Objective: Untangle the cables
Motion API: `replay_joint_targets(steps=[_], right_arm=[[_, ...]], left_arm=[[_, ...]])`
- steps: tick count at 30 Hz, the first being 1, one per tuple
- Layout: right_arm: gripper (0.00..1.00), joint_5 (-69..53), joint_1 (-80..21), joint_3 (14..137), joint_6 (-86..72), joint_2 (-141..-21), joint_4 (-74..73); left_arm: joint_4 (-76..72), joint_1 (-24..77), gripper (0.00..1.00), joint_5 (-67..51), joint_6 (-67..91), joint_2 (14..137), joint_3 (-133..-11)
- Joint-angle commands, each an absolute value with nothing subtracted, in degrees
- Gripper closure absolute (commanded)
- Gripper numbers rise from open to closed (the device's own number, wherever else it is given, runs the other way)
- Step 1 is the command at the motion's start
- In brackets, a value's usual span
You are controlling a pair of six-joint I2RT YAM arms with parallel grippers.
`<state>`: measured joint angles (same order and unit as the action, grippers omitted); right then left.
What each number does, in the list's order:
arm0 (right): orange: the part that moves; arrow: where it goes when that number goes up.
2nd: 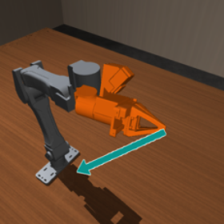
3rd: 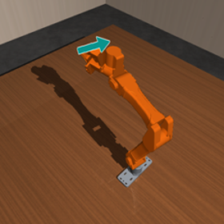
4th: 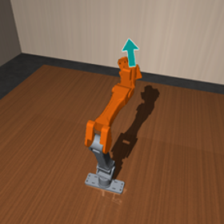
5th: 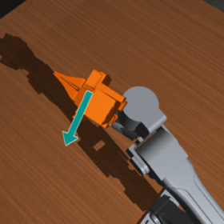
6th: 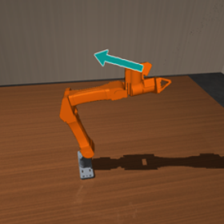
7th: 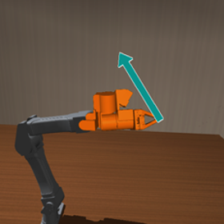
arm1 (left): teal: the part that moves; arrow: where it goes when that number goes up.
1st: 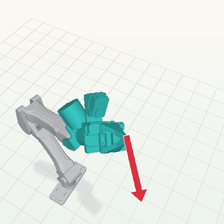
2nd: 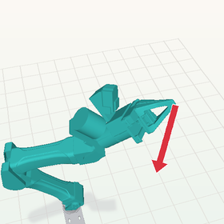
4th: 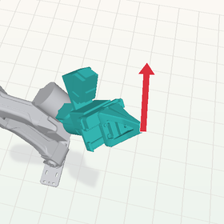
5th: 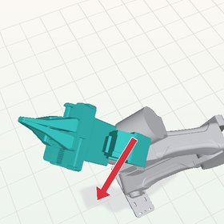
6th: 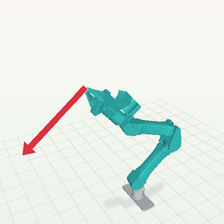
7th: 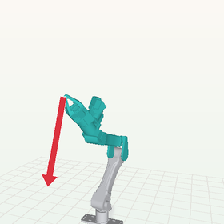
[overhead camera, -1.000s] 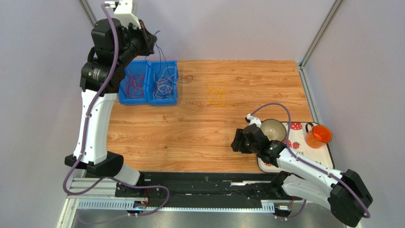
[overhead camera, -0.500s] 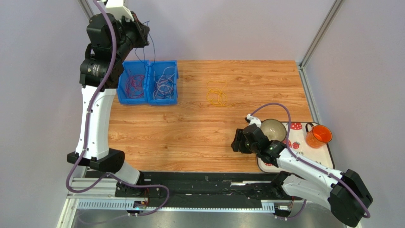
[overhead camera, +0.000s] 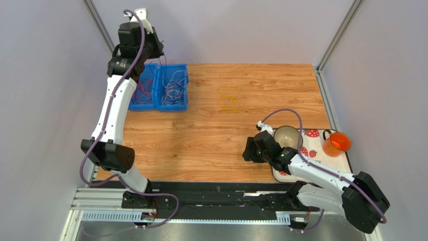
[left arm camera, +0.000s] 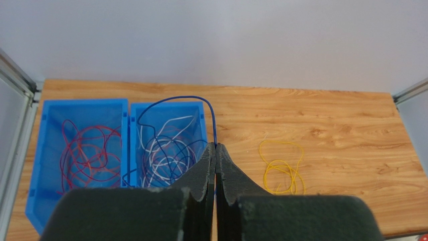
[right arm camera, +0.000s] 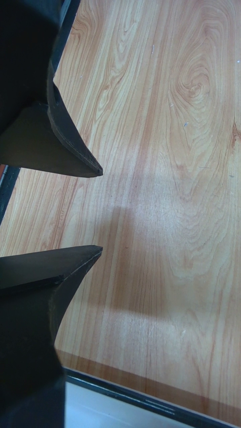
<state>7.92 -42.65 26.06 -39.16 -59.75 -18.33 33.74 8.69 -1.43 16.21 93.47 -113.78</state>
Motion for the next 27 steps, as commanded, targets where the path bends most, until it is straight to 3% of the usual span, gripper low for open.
replay_joint_targets(steps=[1, 16, 27], right_arm=[[0.44, 7.56, -42.54, 25.93, -38.67, -60.73, -14.77], [0.44, 7.21, -42.71, 26.37, -37.97, -63.46, -13.62], [0.44, 6.24, -42.63, 26.28, -37.53, -64.25, -13.36]], left_arm=[[29.97, 7.3, 1.0, -4.83, 17.31, 98.08, -112.94], [32.34, 6.94, 1.0, -7.03, 16.35, 111.62, -129.55], [30.49, 6.86, 1.0, -7.02, 15.21, 112.5, -118.83]])
